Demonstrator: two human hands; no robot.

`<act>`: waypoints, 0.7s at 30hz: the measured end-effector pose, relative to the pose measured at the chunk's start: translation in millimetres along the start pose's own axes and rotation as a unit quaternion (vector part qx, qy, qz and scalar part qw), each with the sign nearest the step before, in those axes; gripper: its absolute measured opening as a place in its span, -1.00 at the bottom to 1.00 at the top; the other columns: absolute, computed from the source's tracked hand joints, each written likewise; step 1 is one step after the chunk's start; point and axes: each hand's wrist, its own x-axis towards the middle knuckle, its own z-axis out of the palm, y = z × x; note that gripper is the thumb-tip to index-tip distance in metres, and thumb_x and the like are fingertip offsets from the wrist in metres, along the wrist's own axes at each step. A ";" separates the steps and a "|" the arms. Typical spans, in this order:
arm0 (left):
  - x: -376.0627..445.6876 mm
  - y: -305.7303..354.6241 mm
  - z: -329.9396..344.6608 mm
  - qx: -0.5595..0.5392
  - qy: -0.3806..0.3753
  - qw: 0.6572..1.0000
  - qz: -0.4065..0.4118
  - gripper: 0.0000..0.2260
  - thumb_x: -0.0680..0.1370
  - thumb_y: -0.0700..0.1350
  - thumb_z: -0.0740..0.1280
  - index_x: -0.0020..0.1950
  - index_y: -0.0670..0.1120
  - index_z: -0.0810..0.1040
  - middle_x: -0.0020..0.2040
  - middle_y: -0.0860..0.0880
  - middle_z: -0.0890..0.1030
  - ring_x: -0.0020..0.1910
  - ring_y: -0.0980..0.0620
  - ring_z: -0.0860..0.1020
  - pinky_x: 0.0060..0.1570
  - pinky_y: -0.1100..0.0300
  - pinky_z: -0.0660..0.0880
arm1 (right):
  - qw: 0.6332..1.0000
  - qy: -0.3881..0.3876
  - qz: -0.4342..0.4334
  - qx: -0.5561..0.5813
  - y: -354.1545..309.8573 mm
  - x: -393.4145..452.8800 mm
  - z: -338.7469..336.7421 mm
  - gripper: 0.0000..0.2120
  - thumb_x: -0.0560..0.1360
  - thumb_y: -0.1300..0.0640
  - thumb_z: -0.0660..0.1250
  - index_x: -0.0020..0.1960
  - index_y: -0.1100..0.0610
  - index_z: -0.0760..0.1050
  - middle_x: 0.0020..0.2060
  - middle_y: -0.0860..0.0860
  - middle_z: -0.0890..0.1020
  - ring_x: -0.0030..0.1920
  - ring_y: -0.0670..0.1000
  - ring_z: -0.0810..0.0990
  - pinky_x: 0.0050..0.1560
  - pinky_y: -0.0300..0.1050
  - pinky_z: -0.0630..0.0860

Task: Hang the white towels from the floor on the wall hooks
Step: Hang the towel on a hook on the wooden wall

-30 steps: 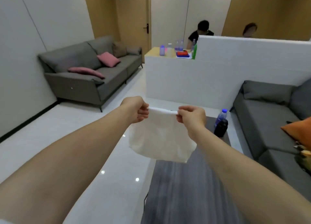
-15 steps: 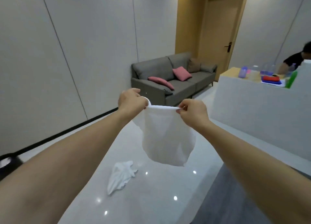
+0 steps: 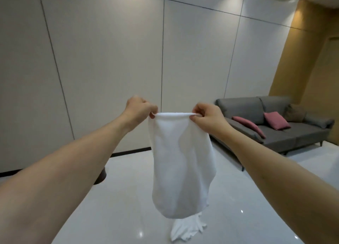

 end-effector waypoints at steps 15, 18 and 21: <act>-9.3 -155.3 -366.2 0.306 0.162 0.938 -0.034 -0.87 0.32 -0.12 0.58 -0.28 0.04 0.65 -0.36 0.06 0.48 -0.36 0.11 0.41 -0.40 0.45 0.29 | 0.969 -0.090 -0.227 0.042 -271.9 131.8 285.1 -0.94 0.47 0.14 0.38 -0.16 0.01 0.55 -0.36 -0.09 0.51 -0.30 -0.04 0.47 -0.40 -0.32 0.30; -27.3 -174.4 -425.5 0.335 0.191 0.921 -0.059 -0.76 0.33 -0.17 0.54 -0.19 0.02 0.50 -0.27 0.02 0.49 -0.31 0.05 0.42 -0.42 0.39 0.32 | 0.951 -0.149 -0.267 0.051 -323.4 143.7 342.6 -0.97 0.48 0.15 0.39 -0.11 0.10 0.59 -0.31 0.00 0.54 -0.24 0.02 0.50 -0.32 -0.20 0.32; -42.7 -193.1 -488.5 0.377 0.196 0.900 -0.098 -0.81 0.39 -0.13 0.48 -0.09 0.01 0.52 -0.16 0.02 0.56 -0.18 0.04 0.50 -0.27 0.19 0.44 | 0.921 -0.222 -0.318 0.017 -377.9 155.0 404.6 -0.85 0.52 0.10 0.36 -0.22 0.08 0.53 -0.38 -0.02 0.50 -0.22 0.07 0.48 -0.31 -0.16 0.30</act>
